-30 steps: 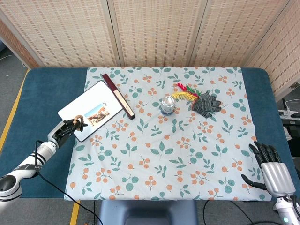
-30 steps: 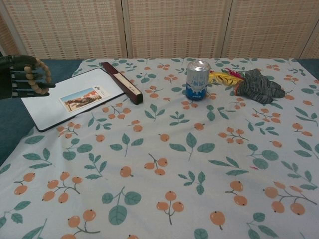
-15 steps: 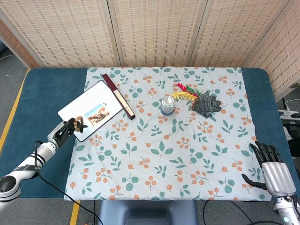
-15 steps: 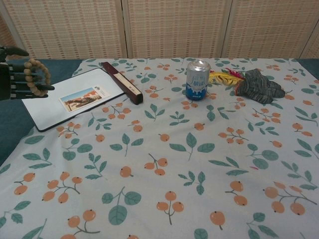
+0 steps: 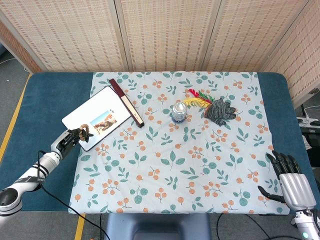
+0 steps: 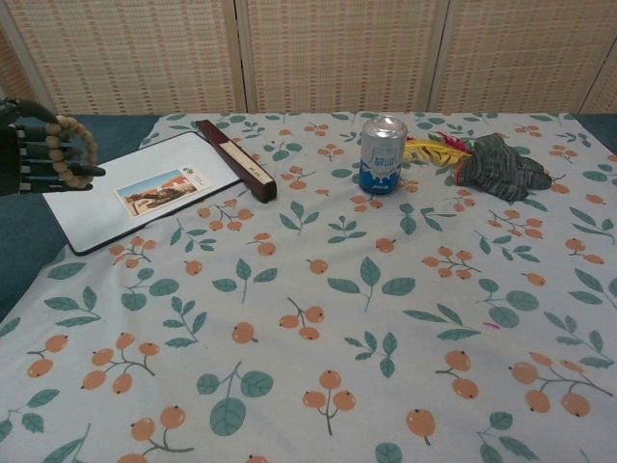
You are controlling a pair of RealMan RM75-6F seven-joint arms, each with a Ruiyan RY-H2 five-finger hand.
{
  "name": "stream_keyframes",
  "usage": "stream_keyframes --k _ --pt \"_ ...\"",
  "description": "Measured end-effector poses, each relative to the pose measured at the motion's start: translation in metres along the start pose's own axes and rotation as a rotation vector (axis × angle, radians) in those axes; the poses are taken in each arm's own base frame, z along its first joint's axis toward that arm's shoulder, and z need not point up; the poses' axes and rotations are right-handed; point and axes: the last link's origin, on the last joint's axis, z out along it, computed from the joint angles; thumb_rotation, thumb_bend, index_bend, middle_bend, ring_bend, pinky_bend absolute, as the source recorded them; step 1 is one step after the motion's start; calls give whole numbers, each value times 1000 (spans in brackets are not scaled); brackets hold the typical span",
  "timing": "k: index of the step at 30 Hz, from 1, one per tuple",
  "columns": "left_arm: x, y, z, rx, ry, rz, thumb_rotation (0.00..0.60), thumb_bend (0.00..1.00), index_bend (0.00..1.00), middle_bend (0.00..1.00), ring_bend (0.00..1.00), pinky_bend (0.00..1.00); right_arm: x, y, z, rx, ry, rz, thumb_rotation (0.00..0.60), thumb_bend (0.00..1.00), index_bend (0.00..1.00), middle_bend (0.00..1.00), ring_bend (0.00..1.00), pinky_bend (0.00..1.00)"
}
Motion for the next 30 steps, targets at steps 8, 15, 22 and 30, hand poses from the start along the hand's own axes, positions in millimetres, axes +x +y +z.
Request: stream_keyframes --k 8,15,22,30 --pt "-4 0 -2 -1 -17 10 484 992 629 630 267 0 2 1 -1 -1 9 5 391 167 0 0 0 0" --pt "-8 1 -2 -6 -38 20 600 1000 609 616 257 0 3 1 -1 -3 13 8 391 167 0 0 0 0" --pt "-7 2 -3 -15 -45 35 600 979 554 562 233 0 3 2 0 -4 9 7 392 167 0 0 0 0" --pt "-4 1 -2 -32 -31 -38 599 733 493 526 217 0 1 1 0 0 -2 5 391 166 0 0 0 0"
